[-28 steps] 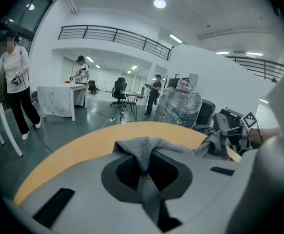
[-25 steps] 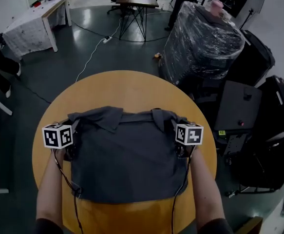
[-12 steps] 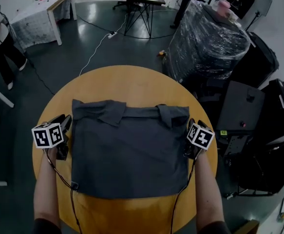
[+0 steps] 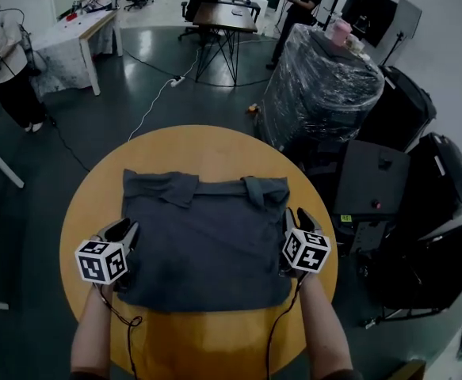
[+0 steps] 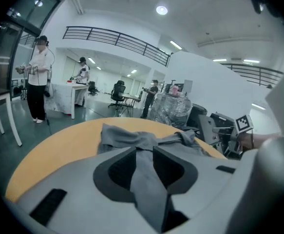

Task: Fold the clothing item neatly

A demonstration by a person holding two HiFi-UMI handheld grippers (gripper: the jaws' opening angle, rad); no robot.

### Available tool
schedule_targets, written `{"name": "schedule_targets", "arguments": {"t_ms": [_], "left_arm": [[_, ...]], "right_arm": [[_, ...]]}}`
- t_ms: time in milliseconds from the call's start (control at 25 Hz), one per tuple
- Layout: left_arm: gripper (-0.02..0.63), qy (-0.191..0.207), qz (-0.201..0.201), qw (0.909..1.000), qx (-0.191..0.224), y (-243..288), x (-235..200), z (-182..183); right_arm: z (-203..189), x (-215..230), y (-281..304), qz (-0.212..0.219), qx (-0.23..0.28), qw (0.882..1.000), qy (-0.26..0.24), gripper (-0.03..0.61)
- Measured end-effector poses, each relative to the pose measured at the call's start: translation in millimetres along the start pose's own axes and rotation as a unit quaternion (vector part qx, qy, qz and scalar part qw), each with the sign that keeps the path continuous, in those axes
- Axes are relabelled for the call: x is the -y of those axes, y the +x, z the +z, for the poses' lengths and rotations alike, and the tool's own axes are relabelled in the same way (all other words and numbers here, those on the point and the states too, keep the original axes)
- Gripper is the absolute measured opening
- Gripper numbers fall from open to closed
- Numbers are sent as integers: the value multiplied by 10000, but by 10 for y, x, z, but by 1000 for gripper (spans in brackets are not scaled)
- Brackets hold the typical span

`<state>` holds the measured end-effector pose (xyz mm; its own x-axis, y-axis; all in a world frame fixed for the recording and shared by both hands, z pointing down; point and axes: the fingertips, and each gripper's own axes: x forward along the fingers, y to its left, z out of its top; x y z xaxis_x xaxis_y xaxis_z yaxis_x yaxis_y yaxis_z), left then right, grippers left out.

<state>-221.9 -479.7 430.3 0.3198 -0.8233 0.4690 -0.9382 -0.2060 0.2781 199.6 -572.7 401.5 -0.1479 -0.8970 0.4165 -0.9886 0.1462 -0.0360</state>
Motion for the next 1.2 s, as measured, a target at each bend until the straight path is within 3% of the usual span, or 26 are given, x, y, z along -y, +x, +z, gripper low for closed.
{"name": "schedule_targets", "arguments": {"t_ms": [200, 360, 520, 680, 840, 1200], "left_arm": [[112, 363, -869, 9927, 749, -299, 897, 67], [110, 815, -1171, 9819, 1244, -578, 1445, 143], [13, 1023, -1092, 9745, 1673, -861, 1740, 207], [9, 1286, -1045, 9697, 1796, -1161, 2093, 40], [9, 1234, -916, 9683, 1971, -1516, 2435, -137], [9, 1248, -833, 9636, 2211, -2280, 3379, -653]], "right_arm": [[108, -490, -553, 286, 465, 9981, -271, 50], [89, -834, -1058, 447, 742, 9962, -114, 0], [65, -1146, -1479, 858, 999, 9912, 146, -9], [59, -1415, -1919, 1358, 1339, 9815, 157, -9], [29, -1476, -2439, 1664, 1661, 9718, 176, -9], [-334, -956, -3586, 1532, 1958, 9682, 299, -11]]}}
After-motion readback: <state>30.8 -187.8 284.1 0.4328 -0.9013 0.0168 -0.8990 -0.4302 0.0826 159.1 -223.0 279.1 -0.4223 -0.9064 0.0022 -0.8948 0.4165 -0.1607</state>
